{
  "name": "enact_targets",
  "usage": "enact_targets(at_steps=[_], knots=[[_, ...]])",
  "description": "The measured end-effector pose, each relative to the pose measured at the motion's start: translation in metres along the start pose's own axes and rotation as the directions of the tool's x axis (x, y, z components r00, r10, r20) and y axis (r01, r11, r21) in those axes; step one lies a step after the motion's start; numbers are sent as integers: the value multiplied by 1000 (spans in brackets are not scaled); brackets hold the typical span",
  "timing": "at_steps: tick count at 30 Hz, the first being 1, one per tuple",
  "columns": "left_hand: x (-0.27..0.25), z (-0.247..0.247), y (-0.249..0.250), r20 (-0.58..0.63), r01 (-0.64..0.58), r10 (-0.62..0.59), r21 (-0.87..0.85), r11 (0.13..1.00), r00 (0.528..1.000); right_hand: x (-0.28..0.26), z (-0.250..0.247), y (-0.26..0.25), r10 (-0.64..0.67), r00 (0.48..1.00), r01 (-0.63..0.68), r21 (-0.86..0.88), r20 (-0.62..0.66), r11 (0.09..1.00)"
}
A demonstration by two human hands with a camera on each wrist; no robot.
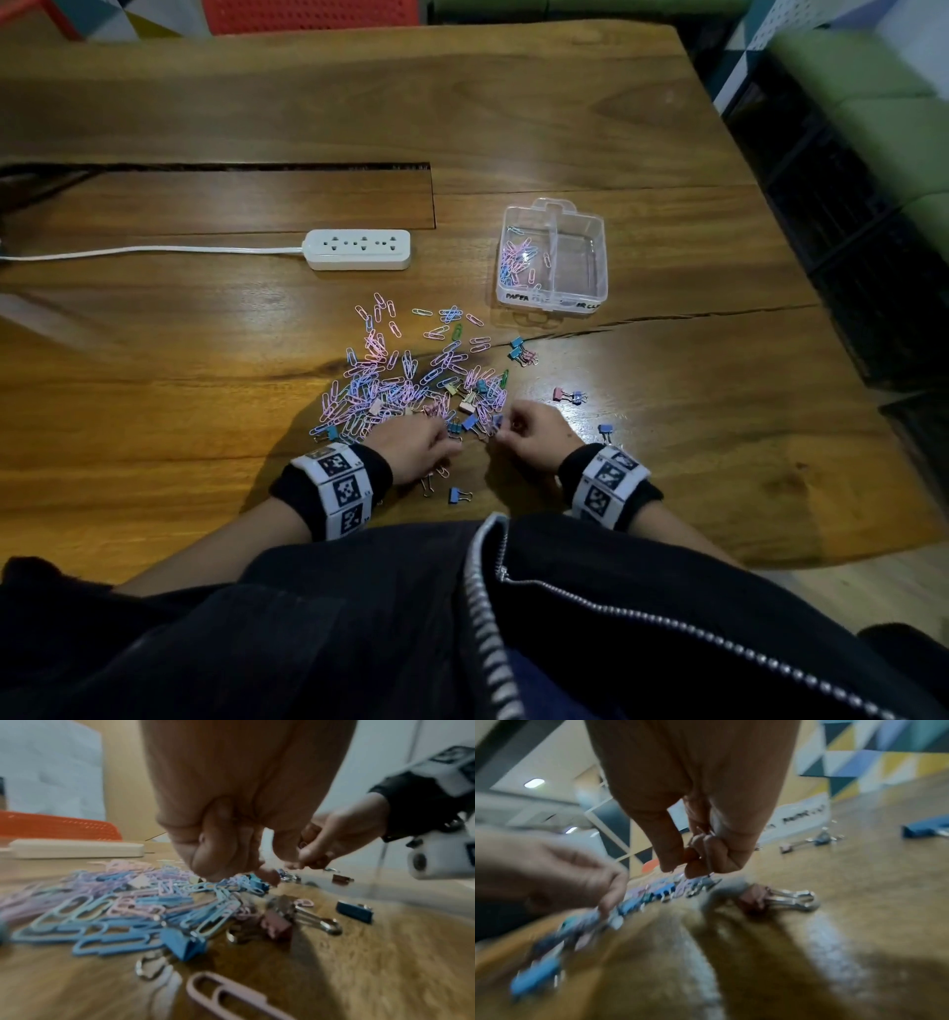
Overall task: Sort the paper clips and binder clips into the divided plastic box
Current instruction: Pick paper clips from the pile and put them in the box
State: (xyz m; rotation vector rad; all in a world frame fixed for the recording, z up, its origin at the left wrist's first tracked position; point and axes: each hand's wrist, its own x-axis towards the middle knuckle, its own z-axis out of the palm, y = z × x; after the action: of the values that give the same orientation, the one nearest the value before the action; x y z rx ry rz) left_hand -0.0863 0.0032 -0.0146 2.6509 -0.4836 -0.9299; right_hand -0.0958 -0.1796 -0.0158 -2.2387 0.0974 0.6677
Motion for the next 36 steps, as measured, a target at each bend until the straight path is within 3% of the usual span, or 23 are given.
enact_targets(at_steps=[2,5,11,14,16,17,18,20,21,22,23,25,27,28,30,32,34,36], knots=[[1,3,2,32,-44,39,157,987,999,-2,-9,4,39,998,-29,195,-50,980],[4,3,3,20,-76,73,228,971,997,-1,-17,9,90,991,-39,416,-104,909],[4,1,-1,73,-127,110,294,947,991,6,-18,8,155,988,-113,693,2,712],[4,0,-1,46,-142,137,146,979,990,9,-16,2,234,971,-171,804,40,570],[7,-4,0,8,-100,103,-157,982,995,12,-16,-2,273,960,-197,840,61,505],[8,-7,-1,-5,-55,57,-358,932,998,13,-15,-4,284,957,-206,821,55,533],[10,-10,-3,3,-3,6,-564,826,1000,15,-13,-6,292,956,-214,763,35,610],[13,-16,-6,72,84,-44,-886,456,996,16,-8,-10,259,965,-198,542,-38,816],[14,-17,-8,88,100,-58,-958,268,994,16,-5,-10,220,973,-169,425,-74,889],[15,-18,-9,90,100,-76,-985,138,993,15,-3,-10,188,977,-148,322,-98,935],[17,-20,-9,89,95,-85,-993,64,992,14,-2,-10,166,979,-137,223,-115,965],[21,-21,-7,94,96,-63,-995,33,994,10,-2,-6,138,983,-129,85,-122,988],[23,-22,0,127,130,-33,-984,125,991,7,-5,-1,125,987,-119,63,-98,991],[25,-22,5,138,144,-44,-961,236,989,5,-8,1,118,988,-111,66,-99,992],[29,-21,17,58,100,-91,-814,573,994,1,-13,6,133,984,-118,129,-118,985],[33,-18,28,-115,-9,-57,-508,861,992,-2,-16,12,152,981,-128,180,-122,975],[35,-18,36,-203,-59,29,-146,988,979,-4,-16,14,151,980,-134,137,-127,982],[42,-19,40,-216,-79,101,107,991,971,-4,-14,11,128,980,-120,63,-150,991]])
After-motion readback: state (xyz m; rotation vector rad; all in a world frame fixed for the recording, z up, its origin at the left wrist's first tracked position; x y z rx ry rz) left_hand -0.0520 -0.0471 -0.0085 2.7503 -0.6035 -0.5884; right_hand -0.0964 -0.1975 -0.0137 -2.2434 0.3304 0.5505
